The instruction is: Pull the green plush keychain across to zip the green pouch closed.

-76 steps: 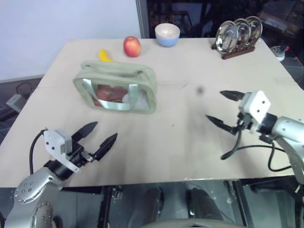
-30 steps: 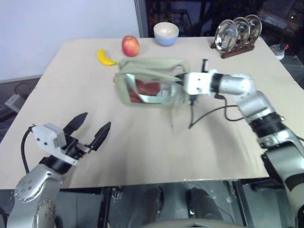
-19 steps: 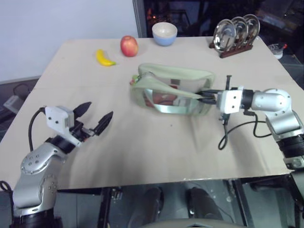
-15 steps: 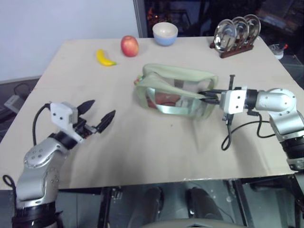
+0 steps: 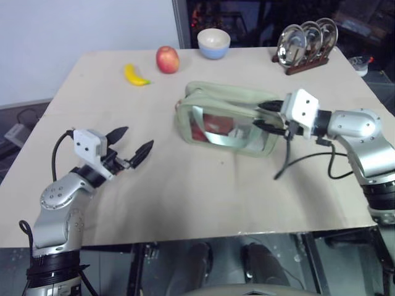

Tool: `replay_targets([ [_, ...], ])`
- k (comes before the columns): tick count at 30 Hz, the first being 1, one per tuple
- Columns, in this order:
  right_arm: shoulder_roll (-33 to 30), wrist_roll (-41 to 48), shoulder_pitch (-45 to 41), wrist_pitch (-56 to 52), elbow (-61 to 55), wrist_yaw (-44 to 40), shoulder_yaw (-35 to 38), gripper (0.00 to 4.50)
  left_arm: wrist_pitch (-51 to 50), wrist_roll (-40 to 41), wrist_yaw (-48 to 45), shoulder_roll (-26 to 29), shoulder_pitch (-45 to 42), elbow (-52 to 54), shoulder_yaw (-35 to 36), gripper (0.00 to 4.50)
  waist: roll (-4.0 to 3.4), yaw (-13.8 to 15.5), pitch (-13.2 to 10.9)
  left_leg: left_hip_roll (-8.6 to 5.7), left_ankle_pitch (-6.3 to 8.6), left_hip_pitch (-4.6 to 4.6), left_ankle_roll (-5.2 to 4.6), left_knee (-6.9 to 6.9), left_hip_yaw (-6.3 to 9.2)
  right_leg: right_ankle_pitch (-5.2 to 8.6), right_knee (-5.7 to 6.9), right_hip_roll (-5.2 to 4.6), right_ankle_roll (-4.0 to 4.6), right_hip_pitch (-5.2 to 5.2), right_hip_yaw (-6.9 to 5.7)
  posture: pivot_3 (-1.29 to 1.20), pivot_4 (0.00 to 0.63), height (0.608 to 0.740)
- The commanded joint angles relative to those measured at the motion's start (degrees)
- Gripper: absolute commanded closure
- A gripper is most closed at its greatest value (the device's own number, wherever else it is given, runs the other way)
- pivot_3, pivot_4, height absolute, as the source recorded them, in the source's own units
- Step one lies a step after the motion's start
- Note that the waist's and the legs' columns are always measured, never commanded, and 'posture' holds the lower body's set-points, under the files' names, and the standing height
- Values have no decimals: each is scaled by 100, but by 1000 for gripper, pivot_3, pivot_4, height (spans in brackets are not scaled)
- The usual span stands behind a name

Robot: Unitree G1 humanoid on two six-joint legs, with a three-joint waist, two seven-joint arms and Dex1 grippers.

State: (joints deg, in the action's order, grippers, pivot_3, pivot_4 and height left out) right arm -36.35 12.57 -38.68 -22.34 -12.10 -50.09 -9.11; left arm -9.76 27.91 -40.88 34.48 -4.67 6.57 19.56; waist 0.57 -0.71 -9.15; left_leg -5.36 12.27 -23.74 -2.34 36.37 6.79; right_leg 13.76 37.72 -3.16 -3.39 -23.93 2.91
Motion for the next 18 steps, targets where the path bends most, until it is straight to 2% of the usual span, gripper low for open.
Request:
replay_targets([
  [1, 360, 242, -378, -1368, -584, 508, -22, 2454, 146, -83, -10, 12, -118, -4, 6, 0, 0, 3, 0, -1, 0, 0, 0, 0, -1, 0, 0, -1, 0, 0, -1, 0, 150, 740],
  [5, 550, 41, -609, -1831, -398, 710, -215, 2454, 175, -142, -51, 30, -341, -151, -63, 0, 1, 32, 0, -3, 0, -1, 0, 1, 3, -1, 0, -2, 0, -1, -9, 0, 150, 740],
  [9, 562, -128, -673, -1824, -130, 751, -342, 2454, 193, -181, -64, 25, -420, -207, -79, 0, 2, 11, 1, -7, -1, -2, 1, 2, 5, -1, -4, -6, 0, -2, -11, 0, 150, 740],
  [12, 540, -232, -713, -1621, -45, 698, -364, 3257, 212, -185, -62, 12, -399, -194, -62, 0, 2, 0, 1, -7, -1, -2, 1, 2, 4, -1, -3, -6, 0, -1, -10, 0, 150, 740],
  [14, 481, -242, -734, -1567, -96, 595, -347, 4222, 223, -189, -51, -1, -370, -181, -53, 0, 2, -3, 1, -6, -1, -1, 1, 2, 4, -1, 0, -5, 0, -1, -9, 0, 150, 740],
  [15, 380, -299, -721, -1381, -139, 462, -391, 4481, 225, -189, -45, -11, -354, -171, -54, 0, 2, -3, 1, -6, -1, -1, 1, 2, 4, -1, 1, -4, 0, -1, -10, 0, 150, 740],
  [18, 85, -436, -589, -457, -240, -21, -498, 4481, 232, -195, -32, -50, -326, -162, -87, 0, 2, 3, 1, -6, -1, -2, 1, 2, 3, -1, -1, -5, 0, -1, -10, 0, 150, 740],
])
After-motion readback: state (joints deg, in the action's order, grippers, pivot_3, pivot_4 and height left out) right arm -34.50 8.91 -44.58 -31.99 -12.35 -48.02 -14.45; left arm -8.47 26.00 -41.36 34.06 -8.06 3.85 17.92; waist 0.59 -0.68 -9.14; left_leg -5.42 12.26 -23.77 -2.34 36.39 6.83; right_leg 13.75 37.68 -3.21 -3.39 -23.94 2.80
